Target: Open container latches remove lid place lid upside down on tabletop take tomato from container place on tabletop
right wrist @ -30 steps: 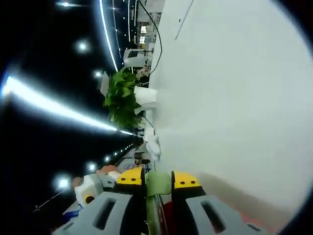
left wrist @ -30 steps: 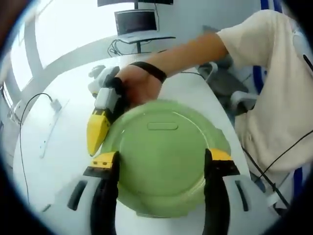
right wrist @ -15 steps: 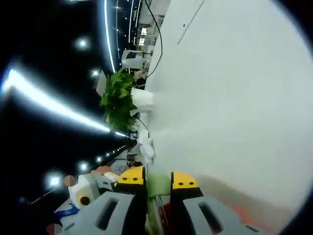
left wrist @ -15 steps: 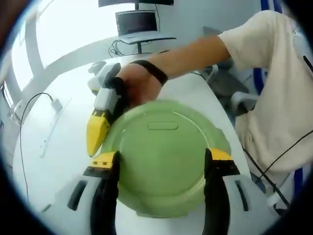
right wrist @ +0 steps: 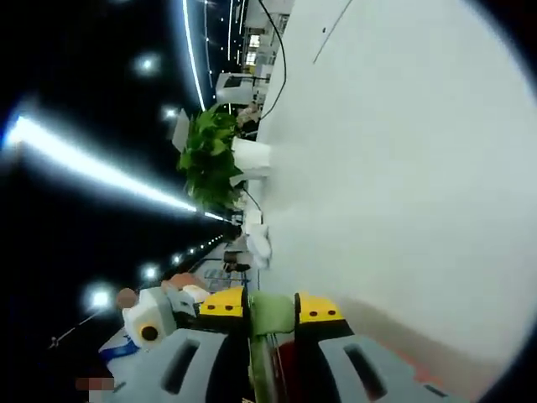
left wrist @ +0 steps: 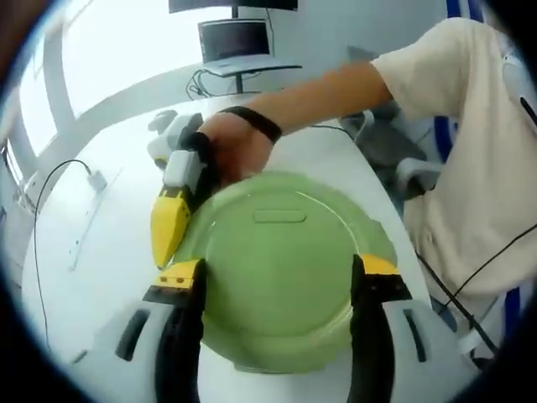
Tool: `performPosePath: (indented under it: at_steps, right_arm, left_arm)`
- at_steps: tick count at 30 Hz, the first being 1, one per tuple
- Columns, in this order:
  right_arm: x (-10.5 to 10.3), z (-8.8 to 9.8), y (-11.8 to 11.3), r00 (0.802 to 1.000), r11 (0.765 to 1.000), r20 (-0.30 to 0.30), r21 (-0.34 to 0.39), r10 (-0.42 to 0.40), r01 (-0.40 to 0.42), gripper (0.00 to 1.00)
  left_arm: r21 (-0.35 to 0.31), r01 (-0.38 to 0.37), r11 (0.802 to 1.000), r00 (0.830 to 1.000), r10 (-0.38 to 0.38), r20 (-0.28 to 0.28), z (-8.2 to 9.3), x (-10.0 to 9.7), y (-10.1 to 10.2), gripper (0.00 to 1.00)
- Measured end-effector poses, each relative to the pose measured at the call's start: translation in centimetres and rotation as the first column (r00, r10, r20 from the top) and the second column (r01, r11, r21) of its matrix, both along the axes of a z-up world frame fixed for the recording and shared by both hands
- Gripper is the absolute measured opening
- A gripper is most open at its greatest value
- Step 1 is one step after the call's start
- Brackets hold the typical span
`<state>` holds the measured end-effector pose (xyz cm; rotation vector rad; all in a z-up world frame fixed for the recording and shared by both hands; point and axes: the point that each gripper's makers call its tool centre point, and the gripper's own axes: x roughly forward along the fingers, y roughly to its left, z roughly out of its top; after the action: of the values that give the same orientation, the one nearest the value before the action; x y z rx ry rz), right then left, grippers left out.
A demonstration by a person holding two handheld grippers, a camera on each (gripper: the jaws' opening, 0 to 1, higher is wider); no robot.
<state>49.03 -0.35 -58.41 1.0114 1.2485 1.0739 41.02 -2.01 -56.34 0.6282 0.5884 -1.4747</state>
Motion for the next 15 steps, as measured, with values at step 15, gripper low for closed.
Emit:
performPosePath:
  at_steps: [15]
  right_arm:
    - [0.71,-0.15,-0.32,0.992,1.000,0.127,-0.030,-0.002,0.006,0.12]
  left_arm:
    - [-0.015,-0.002,1.000,1.000,0.002,0.000,-0.05,-0.07,-0.09,0.64]
